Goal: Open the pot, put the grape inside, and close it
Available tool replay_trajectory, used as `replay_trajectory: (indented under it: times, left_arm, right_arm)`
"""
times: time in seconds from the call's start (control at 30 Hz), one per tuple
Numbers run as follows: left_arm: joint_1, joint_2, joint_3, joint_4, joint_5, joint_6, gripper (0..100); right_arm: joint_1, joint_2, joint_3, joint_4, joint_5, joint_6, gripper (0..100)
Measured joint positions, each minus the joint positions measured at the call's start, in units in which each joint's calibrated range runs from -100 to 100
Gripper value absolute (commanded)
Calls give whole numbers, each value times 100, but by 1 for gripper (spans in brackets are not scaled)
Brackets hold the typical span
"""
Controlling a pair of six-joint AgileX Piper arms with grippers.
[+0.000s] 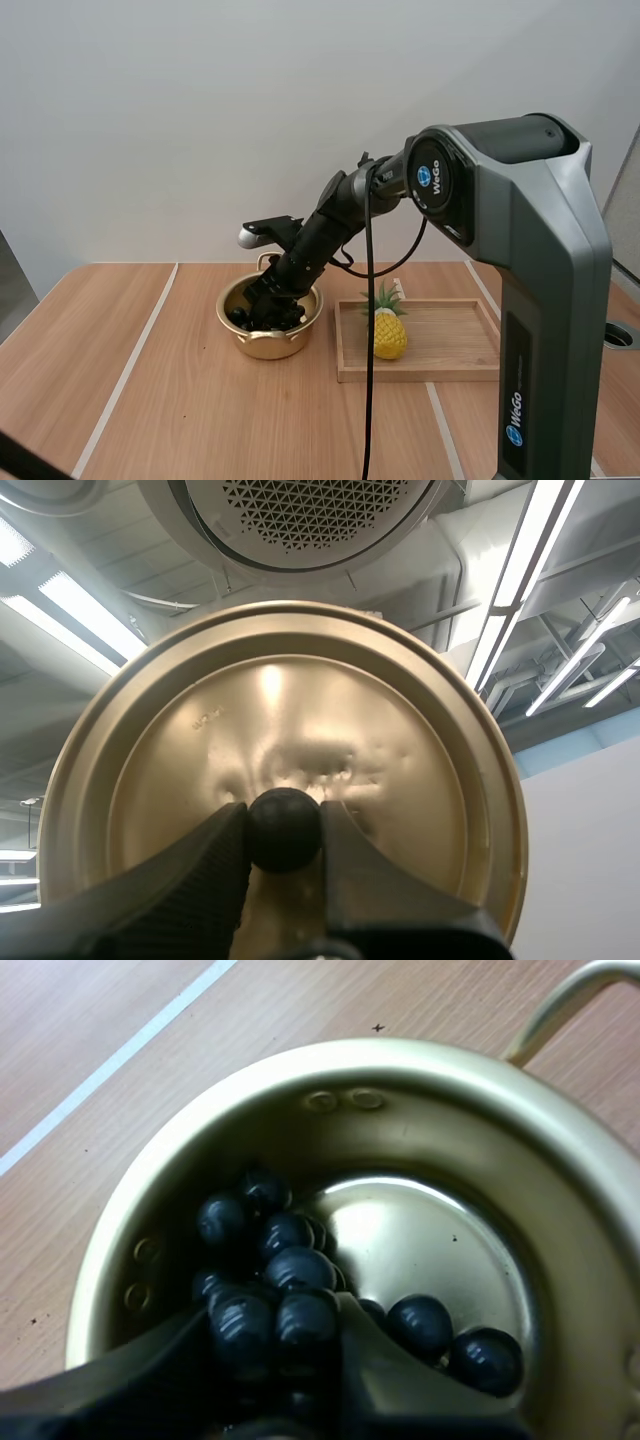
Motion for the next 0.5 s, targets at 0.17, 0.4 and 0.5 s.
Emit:
replay_trajectory:
  times: [0.17, 0.4, 0.5]
  left_arm:
    - [0, 0, 0, 0, 0, 0, 0]
    - [0, 0, 0, 0, 0, 0, 0]
    - [0, 0, 0, 0, 0, 0, 0]
  right_arm:
    - [5, -11, 0, 116, 0, -10, 100]
    - [8, -328, 0, 168, -80, -10, 100]
    - [8, -472, 0, 168, -138, -10, 100]
